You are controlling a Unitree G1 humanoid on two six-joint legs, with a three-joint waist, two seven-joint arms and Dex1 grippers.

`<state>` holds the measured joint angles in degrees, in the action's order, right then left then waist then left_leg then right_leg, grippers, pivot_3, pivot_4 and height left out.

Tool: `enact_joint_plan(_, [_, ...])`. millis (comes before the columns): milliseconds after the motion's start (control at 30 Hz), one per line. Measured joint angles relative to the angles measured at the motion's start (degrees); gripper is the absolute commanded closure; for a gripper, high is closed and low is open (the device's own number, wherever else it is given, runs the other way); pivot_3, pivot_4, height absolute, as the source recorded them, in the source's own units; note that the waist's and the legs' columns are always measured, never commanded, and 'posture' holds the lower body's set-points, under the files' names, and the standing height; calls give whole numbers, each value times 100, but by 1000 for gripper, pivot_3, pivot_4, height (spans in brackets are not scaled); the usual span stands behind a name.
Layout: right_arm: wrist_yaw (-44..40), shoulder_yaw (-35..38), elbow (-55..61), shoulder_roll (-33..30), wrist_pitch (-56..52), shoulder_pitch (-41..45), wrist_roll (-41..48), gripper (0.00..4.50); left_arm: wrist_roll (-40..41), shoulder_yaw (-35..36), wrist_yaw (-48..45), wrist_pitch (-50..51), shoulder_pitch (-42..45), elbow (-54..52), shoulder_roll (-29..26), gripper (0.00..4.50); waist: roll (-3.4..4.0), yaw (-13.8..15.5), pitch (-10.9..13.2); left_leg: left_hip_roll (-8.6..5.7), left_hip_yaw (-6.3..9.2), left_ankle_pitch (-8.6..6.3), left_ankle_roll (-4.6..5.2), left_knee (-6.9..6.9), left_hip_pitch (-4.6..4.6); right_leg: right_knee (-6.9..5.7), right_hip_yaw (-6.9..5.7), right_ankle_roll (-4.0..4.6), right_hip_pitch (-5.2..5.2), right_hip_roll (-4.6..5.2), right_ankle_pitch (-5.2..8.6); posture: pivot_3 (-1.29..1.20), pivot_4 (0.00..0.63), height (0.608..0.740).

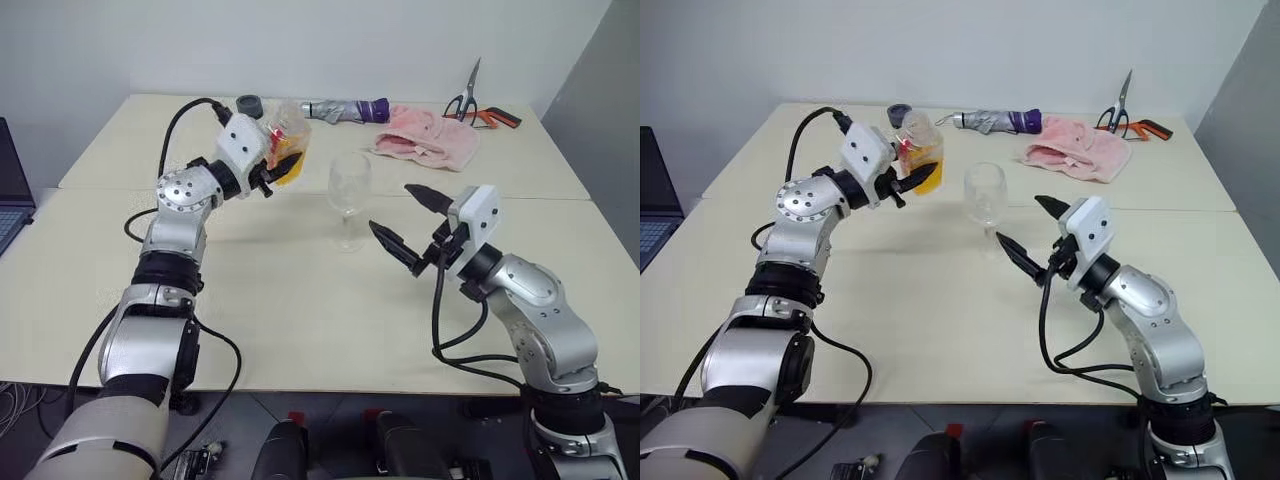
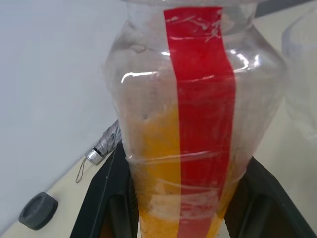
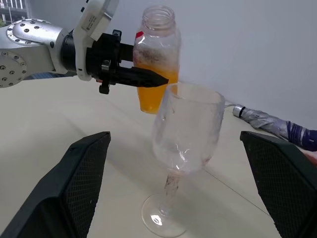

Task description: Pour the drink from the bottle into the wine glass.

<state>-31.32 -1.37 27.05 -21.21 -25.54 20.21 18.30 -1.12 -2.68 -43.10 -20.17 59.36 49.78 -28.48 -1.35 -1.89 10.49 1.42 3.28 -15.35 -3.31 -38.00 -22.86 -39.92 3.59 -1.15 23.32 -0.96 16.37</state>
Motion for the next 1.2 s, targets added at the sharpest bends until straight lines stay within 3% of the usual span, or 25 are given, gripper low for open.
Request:
enact_joint_plan(333, [58, -31, -34, -3, 12, -75, -56, 0, -946, -445, 763, -1298, 642, 1108, 12, 2787, -1, 6, 0, -3, 0, 0, 0, 0, -5, 1, 0, 0, 2, 2, 0, 0, 150, 740])
enact_joint_plan(1200, [315, -92, -34, -6, 99, -329, -147, 0, -2498, -1324, 2268, -2229, 1349, 1850, 57, 2787, -1, 2, 1, -5, -2, 0, 0, 0, -4, -1, 1, 0, 3, 2, 0, 0, 150, 740])
